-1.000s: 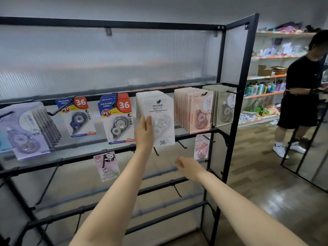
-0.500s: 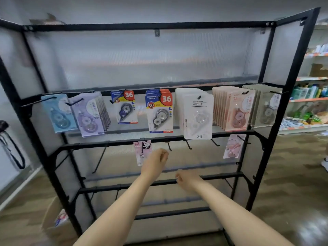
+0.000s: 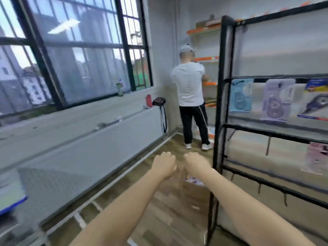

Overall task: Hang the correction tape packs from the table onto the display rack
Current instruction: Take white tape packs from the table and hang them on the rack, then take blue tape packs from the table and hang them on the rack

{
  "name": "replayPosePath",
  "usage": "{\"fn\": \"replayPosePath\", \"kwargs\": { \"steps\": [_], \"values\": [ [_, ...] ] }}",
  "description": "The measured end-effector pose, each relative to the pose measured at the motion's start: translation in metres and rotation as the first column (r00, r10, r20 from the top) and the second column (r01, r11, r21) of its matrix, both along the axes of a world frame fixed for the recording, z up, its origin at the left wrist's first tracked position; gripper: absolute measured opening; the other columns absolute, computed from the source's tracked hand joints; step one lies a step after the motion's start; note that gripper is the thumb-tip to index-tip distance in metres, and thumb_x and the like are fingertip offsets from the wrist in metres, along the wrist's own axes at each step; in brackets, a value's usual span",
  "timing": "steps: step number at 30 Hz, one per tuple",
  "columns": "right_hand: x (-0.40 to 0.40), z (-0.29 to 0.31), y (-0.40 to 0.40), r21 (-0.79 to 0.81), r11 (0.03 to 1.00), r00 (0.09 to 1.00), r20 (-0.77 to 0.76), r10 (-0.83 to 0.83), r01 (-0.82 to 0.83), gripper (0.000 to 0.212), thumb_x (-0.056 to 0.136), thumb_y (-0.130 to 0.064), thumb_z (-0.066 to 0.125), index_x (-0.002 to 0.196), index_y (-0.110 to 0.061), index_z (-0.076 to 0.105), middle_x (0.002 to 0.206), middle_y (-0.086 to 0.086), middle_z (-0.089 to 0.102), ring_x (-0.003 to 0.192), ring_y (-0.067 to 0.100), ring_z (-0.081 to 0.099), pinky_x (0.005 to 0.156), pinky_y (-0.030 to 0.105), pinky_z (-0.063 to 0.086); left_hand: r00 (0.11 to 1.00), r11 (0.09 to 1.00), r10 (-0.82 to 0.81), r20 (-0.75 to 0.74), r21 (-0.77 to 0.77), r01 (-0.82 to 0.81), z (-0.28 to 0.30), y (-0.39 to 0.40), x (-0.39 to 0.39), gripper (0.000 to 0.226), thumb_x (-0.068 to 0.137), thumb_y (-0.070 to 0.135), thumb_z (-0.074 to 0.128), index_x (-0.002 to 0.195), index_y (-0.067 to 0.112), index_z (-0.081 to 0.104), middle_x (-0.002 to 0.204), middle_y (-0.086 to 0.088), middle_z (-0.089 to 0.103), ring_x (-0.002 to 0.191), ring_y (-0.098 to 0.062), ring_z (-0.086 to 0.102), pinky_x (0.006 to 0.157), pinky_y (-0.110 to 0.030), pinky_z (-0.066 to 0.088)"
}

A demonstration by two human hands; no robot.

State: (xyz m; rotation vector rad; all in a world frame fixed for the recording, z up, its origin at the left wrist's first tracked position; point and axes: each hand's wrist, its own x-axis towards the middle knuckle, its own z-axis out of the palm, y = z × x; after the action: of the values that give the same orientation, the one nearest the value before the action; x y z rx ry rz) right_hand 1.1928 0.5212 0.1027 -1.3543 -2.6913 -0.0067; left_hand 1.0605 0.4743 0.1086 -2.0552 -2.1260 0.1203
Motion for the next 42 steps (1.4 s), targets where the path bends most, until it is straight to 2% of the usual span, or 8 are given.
{"fn": "replayPosePath", "kwargs": {
  "steps": [5, 9, 16, 25, 31, 37, 39, 42],
  "values": [
    [-0.192, -0.01, -0.064, -0.057, 0.951, 0.951, 0.032, 0.307, -0.305, 0.038, 0.095, -0.01, 0.041, 0.133, -0.006, 0.04, 0.137, 0.011, 0.045, 0.129, 0.028, 0.039, 0.1, 0.036, 0.036, 0.933, 0.933, 0.358, 0.024, -0.054, -0.357, -0.017, -0.098, -0.177, 0.038, 0.098, 0.027, 0.044, 0.128, 0.006, 0.049, 0.133, -0.016, 0.05, 0.122, -0.032, 0.048, 0.098, -0.041, 0.039],
    [-0.323, -0.028, -0.121, -0.127, 0.855, 0.858, 0.045, 0.511, -0.503, 0.039, 0.095, -0.016, 0.045, 0.132, -0.009, 0.041, 0.137, 0.012, 0.045, 0.128, 0.029, 0.04, 0.101, 0.039, 0.037, 0.79, 0.792, 0.61, 0.062, -0.081, -0.605, -0.034, -0.187, -0.286, 0.039, 0.097, 0.032, 0.045, 0.129, 0.01, 0.048, 0.131, -0.014, 0.051, 0.121, -0.03, 0.048, 0.096, -0.04, 0.041],
    [-0.516, -0.061, -0.203, -0.216, 0.658, 0.656, 0.09, 0.749, -0.722, 0.046, 0.097, -0.023, 0.048, 0.139, -0.009, 0.037, 0.141, 0.012, 0.044, 0.129, 0.029, 0.041, 0.104, 0.039, 0.037, 0.541, 0.541, 0.84, 0.05, -0.169, -0.824, -0.064, -0.311, -0.435, 0.048, 0.099, 0.039, 0.042, 0.135, 0.008, 0.043, 0.138, -0.014, 0.043, 0.127, -0.031, 0.04, 0.102, -0.044, 0.036],
    [-0.734, -0.092, -0.222, -0.346, 0.507, 0.499, 0.121, 0.858, -0.789, 0.04, 0.096, -0.02, 0.044, 0.134, -0.007, 0.042, 0.137, 0.014, 0.046, 0.126, 0.03, 0.043, 0.104, 0.039, 0.039, 0.297, 0.317, 0.948, 0.112, -0.276, -0.907, -0.098, -0.364, -0.609, 0.047, 0.1, 0.038, 0.038, 0.136, 0.007, 0.04, 0.139, -0.014, 0.042, 0.129, -0.03, 0.038, 0.103, -0.042, 0.035],
    [-0.836, -0.119, -0.25, -0.442, 0.438, 0.423, 0.14, 0.896, -0.783, 0.042, 0.095, -0.02, 0.045, 0.136, -0.009, 0.042, 0.139, 0.012, 0.045, 0.127, 0.028, 0.042, 0.102, 0.035, 0.039, 0.154, 0.205, 0.971, 0.18, -0.307, -0.929, -0.123, -0.411, -0.686, 0.042, 0.099, 0.035, 0.037, 0.131, 0.008, 0.046, 0.133, -0.012, 0.048, 0.123, -0.027, 0.044, 0.097, -0.038, 0.04],
    [-0.932, -0.14, -0.312, -0.525, 0.348, 0.373, 0.063, 0.926, -0.777, 0.046, 0.098, -0.023, 0.045, 0.14, -0.007, 0.038, 0.144, 0.013, 0.042, 0.129, 0.028, 0.043, 0.102, 0.032, 0.038, 0.004, 0.093, 0.967, 0.256, -0.337, -0.937, -0.143, -0.476, -0.776, 0.043, 0.098, 0.038, 0.041, 0.13, 0.01, 0.048, 0.131, -0.01, 0.05, 0.12, -0.027, 0.049, 0.093, -0.038, 0.044],
    [-0.965, -0.146, -0.337, -0.545, 0.333, 0.384, 0.021, 0.923, -0.77, 0.041, 0.097, -0.023, 0.045, 0.135, -0.008, 0.042, 0.138, 0.011, 0.047, 0.124, 0.028, 0.046, 0.097, 0.032, 0.041, -0.034, 0.062, 0.96, 0.277, -0.329, -0.942, -0.15, -0.501, -0.811, 0.044, 0.097, 0.039, 0.041, 0.13, 0.01, 0.049, 0.129, -0.01, 0.051, 0.12, -0.028, 0.049, 0.094, -0.038, 0.044],
    [-1.012, -0.155, -0.378, -0.601, 0.309, 0.42, -0.049, 0.906, -0.737, 0.026, 0.099, -0.02, 0.042, 0.123, -0.011, 0.047, 0.115, 0.006, 0.057, 0.104, 0.025, 0.053, 0.071, 0.024, 0.044, -0.104, 0.011, 0.933, 0.346, -0.315, -0.949, -0.16, -0.54, -0.862, 0.04, 0.097, 0.036, 0.04, 0.122, 0.007, 0.05, 0.123, -0.013, 0.053, 0.116, -0.029, 0.051, 0.091, -0.038, 0.046]
  ]
}}
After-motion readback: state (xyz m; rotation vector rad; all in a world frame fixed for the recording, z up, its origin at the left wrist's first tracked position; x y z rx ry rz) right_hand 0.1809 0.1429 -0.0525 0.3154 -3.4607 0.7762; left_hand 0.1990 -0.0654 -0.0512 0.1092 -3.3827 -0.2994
